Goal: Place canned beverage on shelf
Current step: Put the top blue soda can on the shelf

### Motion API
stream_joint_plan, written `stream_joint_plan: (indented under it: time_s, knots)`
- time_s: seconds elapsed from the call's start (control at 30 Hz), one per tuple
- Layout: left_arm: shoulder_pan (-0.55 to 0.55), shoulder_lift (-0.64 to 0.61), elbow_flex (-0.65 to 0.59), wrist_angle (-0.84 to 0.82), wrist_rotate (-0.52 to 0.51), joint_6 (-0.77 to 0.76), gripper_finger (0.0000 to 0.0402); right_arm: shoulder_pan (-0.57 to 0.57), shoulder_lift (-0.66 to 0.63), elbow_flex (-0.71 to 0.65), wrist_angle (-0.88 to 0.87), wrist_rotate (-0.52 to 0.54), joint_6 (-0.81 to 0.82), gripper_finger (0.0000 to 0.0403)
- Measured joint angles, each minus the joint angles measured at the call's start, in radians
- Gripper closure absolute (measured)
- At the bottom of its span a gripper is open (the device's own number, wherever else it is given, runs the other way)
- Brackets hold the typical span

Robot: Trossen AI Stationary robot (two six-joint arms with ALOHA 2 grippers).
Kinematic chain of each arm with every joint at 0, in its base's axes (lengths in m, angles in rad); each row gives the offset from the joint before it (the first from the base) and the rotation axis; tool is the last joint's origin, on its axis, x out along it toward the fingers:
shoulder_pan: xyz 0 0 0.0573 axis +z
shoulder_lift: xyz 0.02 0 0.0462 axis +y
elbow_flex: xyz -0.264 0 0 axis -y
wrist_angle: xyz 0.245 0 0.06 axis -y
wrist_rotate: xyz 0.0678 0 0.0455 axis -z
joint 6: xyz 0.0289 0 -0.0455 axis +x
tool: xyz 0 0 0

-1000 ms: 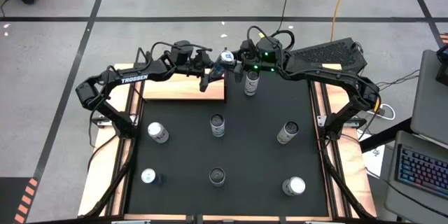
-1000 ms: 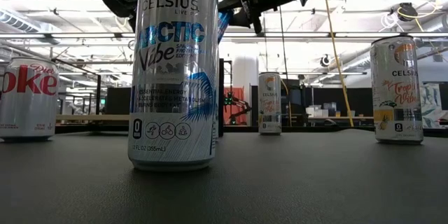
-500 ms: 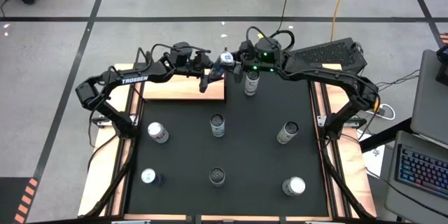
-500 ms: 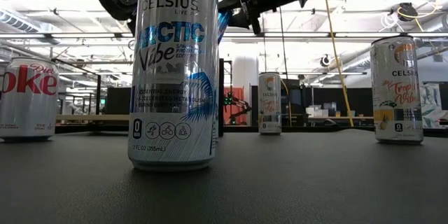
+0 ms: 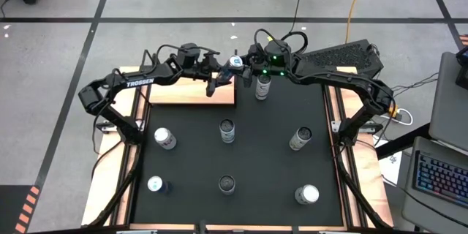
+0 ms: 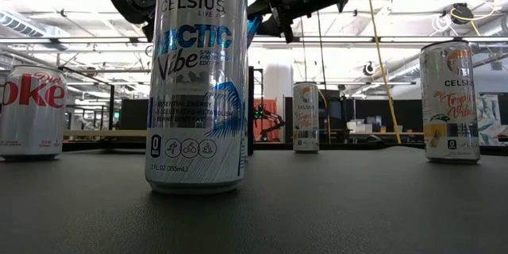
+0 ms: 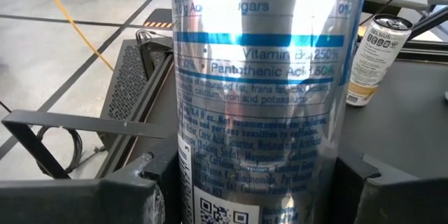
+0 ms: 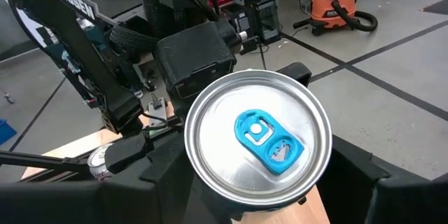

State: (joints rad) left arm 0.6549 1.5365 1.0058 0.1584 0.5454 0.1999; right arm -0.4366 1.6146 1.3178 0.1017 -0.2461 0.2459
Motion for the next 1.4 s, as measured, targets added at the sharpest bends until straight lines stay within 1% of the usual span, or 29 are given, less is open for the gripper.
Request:
stream_joint_plan:
  time_s: [0.2,0.4,0.57,0.63,0.73,1.17,1.4]
  knots:
    - [0.003,-0.001,0.000,0.004,0.022,-0.008,0.0178,0.000,0.000,0.000,0.027,0.007,0.004,0.0174]
    - [-0.014,-0.002,0.000,0.028,0.018,-0.047,0.0176,0.000,-0.002,0.000,0.048,0.006,0.015,0.0178]
    - [-0.016,-0.002,0.017,0.048,0.010,-0.100,0.0146,0.000,0.005,0.002,0.057,0.006,0.022,0.0191]
    - [-0.023,-0.003,0.025,0.067,-0.007,-0.113,0.0133,0.002,0.010,0.001,0.049,-0.002,0.025,0.0191]
    - [-0.025,-0.003,0.024,0.052,-0.008,-0.114,0.0122,0.005,0.018,-0.004,0.030,-0.002,0.026,0.0188]
    - [-0.060,-0.003,0.024,0.049,-0.029,-0.110,0.0119,0.010,0.011,-0.002,0.014,-0.010,0.012,0.0187]
    - [-0.040,-0.007,0.023,0.054,-0.029,-0.108,0.0118,0.008,0.011,-0.002,0.031,0.006,-0.003,0.0187]
